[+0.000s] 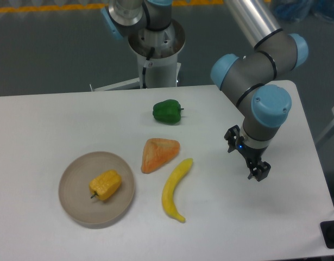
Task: Pick up the yellow pepper from the plate
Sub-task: 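Move the open gripper over the banana toward the beige plate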
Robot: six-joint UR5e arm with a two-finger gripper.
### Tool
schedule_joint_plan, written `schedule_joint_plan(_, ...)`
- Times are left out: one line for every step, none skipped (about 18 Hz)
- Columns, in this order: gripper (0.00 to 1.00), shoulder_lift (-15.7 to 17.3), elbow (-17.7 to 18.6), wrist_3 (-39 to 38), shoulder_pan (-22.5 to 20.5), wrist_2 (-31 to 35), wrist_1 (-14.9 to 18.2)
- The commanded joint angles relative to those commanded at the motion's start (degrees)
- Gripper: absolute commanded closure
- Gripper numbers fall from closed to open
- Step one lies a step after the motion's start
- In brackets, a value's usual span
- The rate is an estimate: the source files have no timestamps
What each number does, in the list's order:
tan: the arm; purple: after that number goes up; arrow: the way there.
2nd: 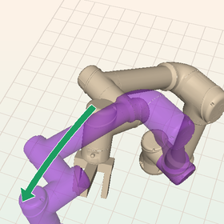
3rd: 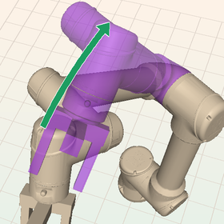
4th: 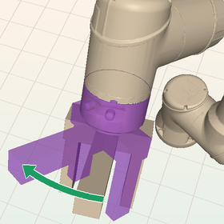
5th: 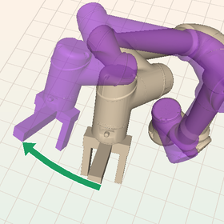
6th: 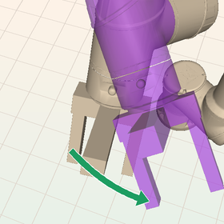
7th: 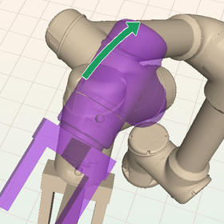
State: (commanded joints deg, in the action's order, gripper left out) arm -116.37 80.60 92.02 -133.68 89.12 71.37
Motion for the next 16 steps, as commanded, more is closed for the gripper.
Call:
schedule_joint_plan(0.0,0.0,0.0,0.0,0.0,-0.3,0.0)
schedule_joint_plan(0.0,0.0,0.0,0.0,0.0,-0.4,0.0)
schedule_joint_plan(0.0,0.0,-0.1,-0.5,0.0,-0.5,0.0)
schedule_joint_plan(0.0,0.0,-0.2,-1.4,0.0,-0.6,0.0)
schedule_joint_plan(0.0,-0.1,-0.5,-2.5,0.1,-0.7,0.0)
schedule_joint_plan(0.0,-0.2,-0.5,-3.3,0.2,-0.7,0.0)
schedule_joint_plan(0.0,-0.2,-0.6,-3.9,0.6,-0.7,-0.1)
schedule_joint_plan(0.0,-0.4,-0.7,-5.1,1.1,-0.7,-0.5)
schedule_joint_plan(0.0,-0.6,-1.0,-6.4,1.4,-0.7,-1.6)
schedule_joint_plan(0.0,-1.0,-1.1,-8.2,1.8,-0.9,-2.5)
schedule_joint_plan(0.0,-1.1,-1.2,-10.8,2.4,-1.9,-2.9)
schedule_joint_plan(0.0,-1.4,-1.7,-12.9,2.8,-3.3,-2.9)
schedule_joint_plan(0.0,-1.8,-2.1,-14.3,3.2,-4.1,-3.0)
schedule_joint_plan(0.0,-2.3,-2.9,-16.5,4.4,-4.6,-3.0)
schedule_joint_plan(0.0,-2.5,-3.3,-18.1,5.2,-4.7,-3.0)
schedule_joint_plan(0.0,-2.6,-3.7,-20.5,6.2,-4.8,-3.0)
